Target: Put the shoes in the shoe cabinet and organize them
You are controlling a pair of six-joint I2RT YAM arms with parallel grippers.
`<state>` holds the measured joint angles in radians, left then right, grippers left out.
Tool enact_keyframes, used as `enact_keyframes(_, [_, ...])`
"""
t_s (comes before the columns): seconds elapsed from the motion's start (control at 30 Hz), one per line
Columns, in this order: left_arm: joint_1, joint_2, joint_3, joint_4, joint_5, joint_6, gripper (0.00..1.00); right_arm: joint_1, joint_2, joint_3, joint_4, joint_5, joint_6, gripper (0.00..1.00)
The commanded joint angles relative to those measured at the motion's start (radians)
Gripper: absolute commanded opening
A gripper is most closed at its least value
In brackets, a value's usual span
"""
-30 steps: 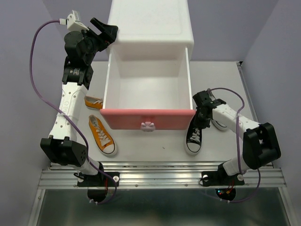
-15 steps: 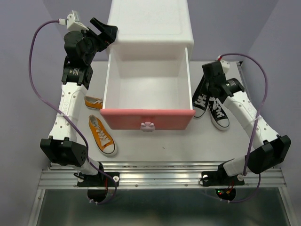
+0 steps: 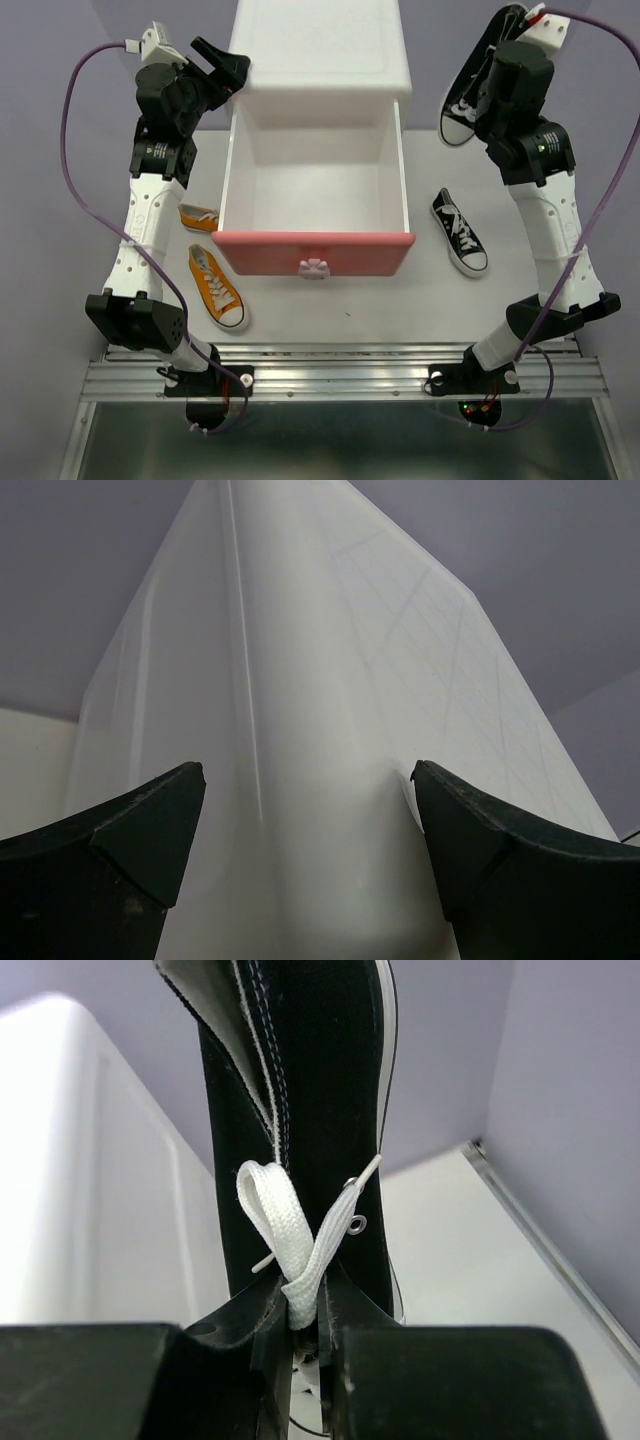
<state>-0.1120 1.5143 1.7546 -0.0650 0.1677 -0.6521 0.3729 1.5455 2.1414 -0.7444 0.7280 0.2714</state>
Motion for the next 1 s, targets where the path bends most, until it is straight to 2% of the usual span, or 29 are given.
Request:
enact_keyframes(0.0, [0.008,0.06,-0.03,-0.334,0.004,0.108,0.95,-0.003,0.019,0.172,0.278,-0.053,-0.1,0.01])
enact_keyframes(0.1, [0.008,0.06,-0.026,-0.337,0.004,0.101,0.95,-0.003,0.019,0.213,0.384,-0.175,-0.081,0.01])
enact_keyframes(0.33, [0.008,0.06,-0.017,-0.345,0.003,0.101,0.95,-0.003,0.037,0.247,0.479,-0.444,0.046,0.01])
enact_keyframes(0.63, [0.008,0.061,-0.017,-0.349,-0.008,0.098,0.95,-0.003,0.091,0.235,0.684,-0.826,0.316,0.01])
enact_keyframes(0.73, [0.008,0.06,-0.017,-0.346,-0.01,0.094,0.95,-0.003,0.134,0.273,0.68,-0.928,0.423,0.01])
enact_keyframes(0.8, [0.008,0.06,-0.017,-0.343,-0.011,0.091,0.95,0.007,0.151,0.275,0.678,-0.988,0.489,0.01])
enact_keyframes(0.97, [0.008,0.058,-0.02,-0.341,-0.013,0.083,0.95,0.072,0.151,0.294,0.666,-0.967,0.44,0.01])
